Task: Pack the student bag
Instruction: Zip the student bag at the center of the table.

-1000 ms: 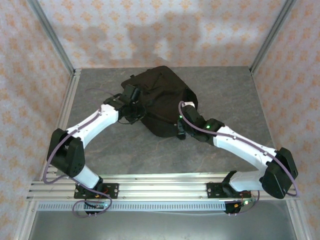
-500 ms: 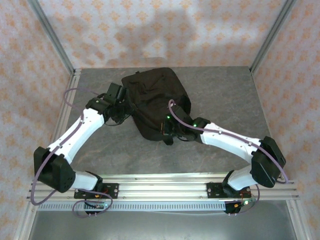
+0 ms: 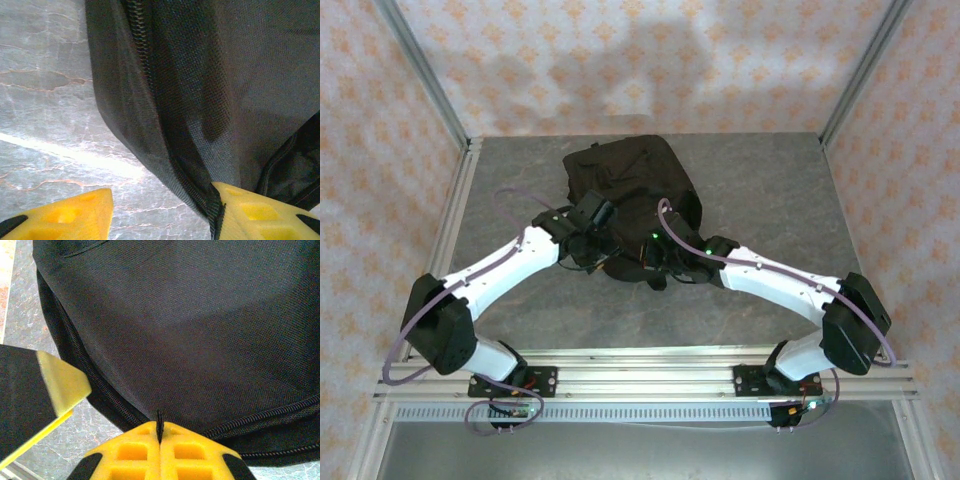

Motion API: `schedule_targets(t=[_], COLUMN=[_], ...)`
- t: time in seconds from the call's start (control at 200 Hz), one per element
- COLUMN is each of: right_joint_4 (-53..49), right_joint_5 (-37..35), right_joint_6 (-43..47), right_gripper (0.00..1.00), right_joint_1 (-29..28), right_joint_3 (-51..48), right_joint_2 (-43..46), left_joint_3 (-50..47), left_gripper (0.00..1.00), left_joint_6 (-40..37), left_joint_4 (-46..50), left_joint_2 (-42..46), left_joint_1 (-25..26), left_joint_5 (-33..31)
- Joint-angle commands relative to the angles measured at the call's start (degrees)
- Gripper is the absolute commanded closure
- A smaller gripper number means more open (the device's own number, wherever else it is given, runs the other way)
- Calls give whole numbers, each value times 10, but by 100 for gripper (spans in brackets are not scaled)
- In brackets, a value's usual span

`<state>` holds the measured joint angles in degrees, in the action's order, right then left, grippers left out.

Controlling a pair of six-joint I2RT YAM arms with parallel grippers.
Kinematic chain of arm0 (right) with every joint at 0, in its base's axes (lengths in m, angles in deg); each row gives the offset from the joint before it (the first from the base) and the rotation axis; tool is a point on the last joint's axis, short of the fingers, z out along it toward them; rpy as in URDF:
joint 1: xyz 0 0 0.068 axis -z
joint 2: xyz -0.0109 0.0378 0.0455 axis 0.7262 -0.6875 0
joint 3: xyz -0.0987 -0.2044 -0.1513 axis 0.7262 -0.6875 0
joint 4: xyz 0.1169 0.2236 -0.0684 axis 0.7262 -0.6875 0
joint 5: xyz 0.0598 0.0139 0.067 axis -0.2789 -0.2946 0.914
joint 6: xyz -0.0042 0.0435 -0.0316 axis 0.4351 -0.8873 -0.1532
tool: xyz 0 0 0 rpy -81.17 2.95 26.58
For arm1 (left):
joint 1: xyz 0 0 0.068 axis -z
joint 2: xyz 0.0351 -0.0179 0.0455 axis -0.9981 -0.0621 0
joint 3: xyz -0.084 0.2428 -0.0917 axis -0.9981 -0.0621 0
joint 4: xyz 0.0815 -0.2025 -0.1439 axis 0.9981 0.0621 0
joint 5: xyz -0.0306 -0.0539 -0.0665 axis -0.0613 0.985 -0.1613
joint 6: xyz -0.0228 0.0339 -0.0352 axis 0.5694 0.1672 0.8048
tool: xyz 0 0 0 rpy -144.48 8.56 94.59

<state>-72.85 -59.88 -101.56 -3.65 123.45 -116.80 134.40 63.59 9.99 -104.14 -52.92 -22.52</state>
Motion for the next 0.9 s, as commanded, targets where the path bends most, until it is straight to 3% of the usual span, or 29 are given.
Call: schedule_targets(t=[0.0,0.165,0.255,0.515,0.891], right_joint_4=[20,19,10,-38,-81], right_joint_5=[-14,-19,-33,-78,-161], right_joint_6=[-8,-3,2,38,97], right_gripper=[100,100,100,100,100], right_joint_1=[-3,-3,-3,-4,-3], right_joint_3=[-11,-16,-17,-11,-26], right_joint_2=[13,15,14,19,47], left_joint_3=[-4,-11,-18,-28,-24], left_gripper=[48,52,58,100,100], left_joint_6=[20,24,23,1,-19], left_joint_4=[-28,-44,-49,-37,-11], left_joint_2=[-9,-25,-33,-39,-23], left_joint_1=[9,14,18,18,16], left_joint_5=[-11,-12,-12,-39,-55])
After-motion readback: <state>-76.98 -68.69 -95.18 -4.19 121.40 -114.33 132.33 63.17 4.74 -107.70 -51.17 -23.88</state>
